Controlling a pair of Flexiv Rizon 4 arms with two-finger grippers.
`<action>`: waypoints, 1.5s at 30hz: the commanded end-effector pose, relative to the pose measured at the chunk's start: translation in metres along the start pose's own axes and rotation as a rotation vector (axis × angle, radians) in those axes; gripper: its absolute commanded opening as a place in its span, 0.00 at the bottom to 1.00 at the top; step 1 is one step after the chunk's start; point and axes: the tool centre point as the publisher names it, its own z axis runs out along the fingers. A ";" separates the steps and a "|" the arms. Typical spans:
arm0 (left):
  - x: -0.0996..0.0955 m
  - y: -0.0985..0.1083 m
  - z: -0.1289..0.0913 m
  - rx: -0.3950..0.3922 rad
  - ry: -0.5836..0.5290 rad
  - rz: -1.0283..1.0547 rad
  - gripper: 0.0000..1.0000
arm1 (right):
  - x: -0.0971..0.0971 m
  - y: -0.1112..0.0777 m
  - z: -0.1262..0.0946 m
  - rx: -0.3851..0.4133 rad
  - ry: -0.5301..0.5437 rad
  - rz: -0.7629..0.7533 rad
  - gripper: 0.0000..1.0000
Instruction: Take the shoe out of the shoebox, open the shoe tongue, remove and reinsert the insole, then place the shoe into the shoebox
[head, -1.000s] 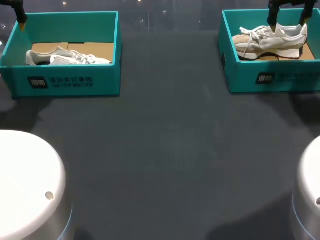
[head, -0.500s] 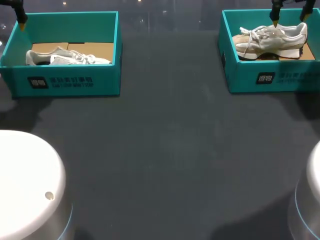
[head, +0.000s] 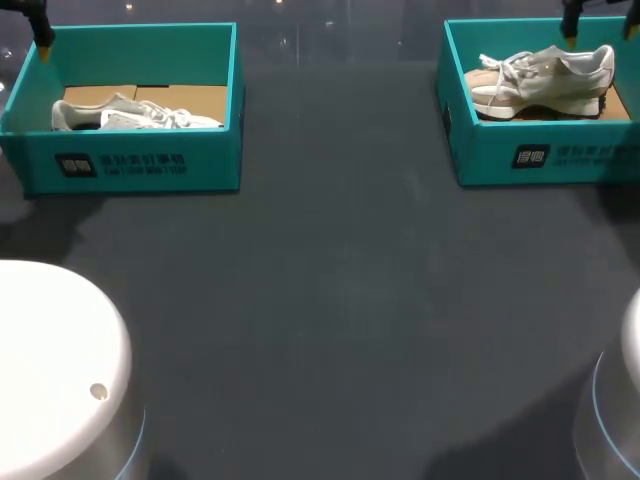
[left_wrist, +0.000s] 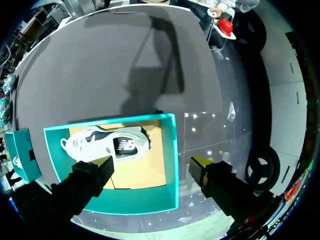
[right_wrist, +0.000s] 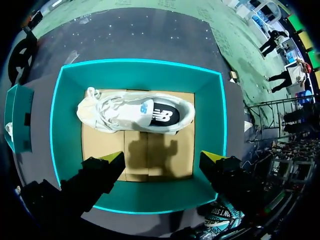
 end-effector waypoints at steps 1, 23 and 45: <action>0.000 -0.001 -0.001 -0.002 0.001 0.001 1.00 | -0.005 0.020 0.017 0.050 -0.010 0.017 1.00; 0.000 -0.001 -0.001 -0.002 0.001 0.001 1.00 | -0.026 0.040 0.066 0.065 -0.010 0.023 0.94; 0.000 -0.001 -0.001 -0.002 0.001 0.001 1.00 | -0.043 0.050 0.110 0.084 0.001 0.071 0.67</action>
